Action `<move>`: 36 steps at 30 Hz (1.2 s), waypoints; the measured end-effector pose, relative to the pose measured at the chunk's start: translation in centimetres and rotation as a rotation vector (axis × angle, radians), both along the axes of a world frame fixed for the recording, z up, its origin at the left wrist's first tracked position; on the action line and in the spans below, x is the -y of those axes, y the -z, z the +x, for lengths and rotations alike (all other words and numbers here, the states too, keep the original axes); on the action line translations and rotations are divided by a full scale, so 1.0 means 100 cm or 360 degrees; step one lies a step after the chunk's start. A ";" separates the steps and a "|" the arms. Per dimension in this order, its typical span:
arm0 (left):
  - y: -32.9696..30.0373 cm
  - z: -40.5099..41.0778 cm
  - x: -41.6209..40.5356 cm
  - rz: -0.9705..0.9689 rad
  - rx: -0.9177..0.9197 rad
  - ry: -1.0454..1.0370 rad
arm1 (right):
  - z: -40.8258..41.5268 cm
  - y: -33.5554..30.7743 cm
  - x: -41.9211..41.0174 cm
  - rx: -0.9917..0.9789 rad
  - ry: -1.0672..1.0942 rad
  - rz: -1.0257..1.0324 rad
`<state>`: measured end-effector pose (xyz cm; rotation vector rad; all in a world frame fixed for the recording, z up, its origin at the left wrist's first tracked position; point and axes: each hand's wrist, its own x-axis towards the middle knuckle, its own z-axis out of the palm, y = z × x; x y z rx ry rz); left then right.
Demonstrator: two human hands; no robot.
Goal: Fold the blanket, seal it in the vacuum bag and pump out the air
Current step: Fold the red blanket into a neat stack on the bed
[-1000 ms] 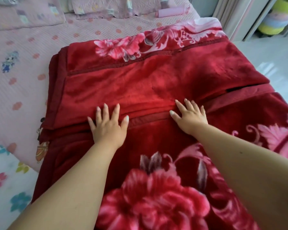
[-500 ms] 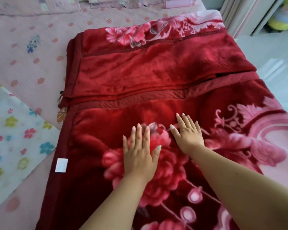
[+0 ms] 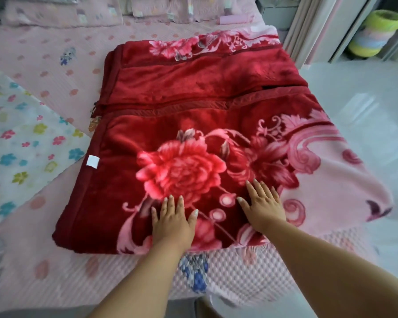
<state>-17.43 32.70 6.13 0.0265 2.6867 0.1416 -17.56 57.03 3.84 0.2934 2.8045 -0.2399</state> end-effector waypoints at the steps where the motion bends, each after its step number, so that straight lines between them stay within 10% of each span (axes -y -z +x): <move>1: -0.009 0.007 -0.006 0.0040 0.0018 -0.0016 | 0.008 -0.006 0.000 0.0011 0.0016 -0.0043; 18: -0.101 0.063 -0.197 0.0386 -0.0309 -0.0073 | 0.089 -0.102 -0.130 -0.0220 0.0254 -0.0531; 36: -0.111 -0.024 -0.485 0.0674 -0.0293 -0.0575 | -0.032 -0.130 -0.411 -0.0023 0.0104 -0.0614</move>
